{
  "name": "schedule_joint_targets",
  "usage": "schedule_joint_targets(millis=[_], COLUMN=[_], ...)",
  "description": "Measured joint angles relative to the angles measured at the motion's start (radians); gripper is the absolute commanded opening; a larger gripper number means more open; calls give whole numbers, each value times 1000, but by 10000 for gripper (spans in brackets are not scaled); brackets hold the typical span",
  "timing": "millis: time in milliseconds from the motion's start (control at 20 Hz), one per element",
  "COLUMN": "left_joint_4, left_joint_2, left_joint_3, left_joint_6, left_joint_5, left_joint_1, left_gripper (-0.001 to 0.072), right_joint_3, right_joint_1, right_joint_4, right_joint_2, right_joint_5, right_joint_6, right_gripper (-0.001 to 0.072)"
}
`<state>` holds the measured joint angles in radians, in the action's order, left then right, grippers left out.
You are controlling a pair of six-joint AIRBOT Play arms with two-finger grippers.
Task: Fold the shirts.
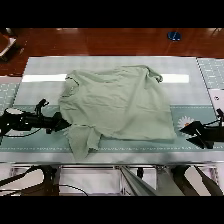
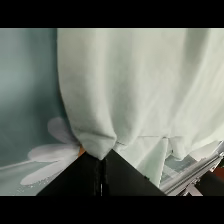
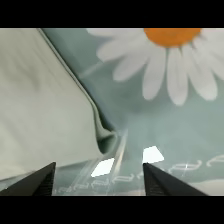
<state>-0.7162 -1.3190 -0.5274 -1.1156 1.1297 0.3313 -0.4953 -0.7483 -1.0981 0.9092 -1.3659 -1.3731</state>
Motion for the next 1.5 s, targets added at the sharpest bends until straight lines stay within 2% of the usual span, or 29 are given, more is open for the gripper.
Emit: schedule_joint_targets(millis=[900,950,1000,1050,1100,1300,1500], left_joint_4=[24,29,36,42,45,75,268], left_joint_2=[0,0,0,0,0,4,70], left_joint_3=[0,0,0,0,0,-29,-239], left_joint_6=[5,5,5,5,5,15,59], left_joint_5=[-32,-37,-43,-50,-51,-37,26], left_joint_1=[-2,-2,-2,-2,-2,-2,-2], left_gripper=[17,17,17,17,17,17,15], right_joint_3=[35,34,32,28,18,-109,-478], right_joint_1=[37,65,99,130,164,267,352], right_joint_4=[143,156,160,160,158,248,287], right_joint_2=[227,239,254,270,284,303,283], right_joint_5=[80,88,103,126,155,134,76], right_joint_6=[57,56,55,55,59,94,71], right_gripper=[617,551,374,164,42,41,41])
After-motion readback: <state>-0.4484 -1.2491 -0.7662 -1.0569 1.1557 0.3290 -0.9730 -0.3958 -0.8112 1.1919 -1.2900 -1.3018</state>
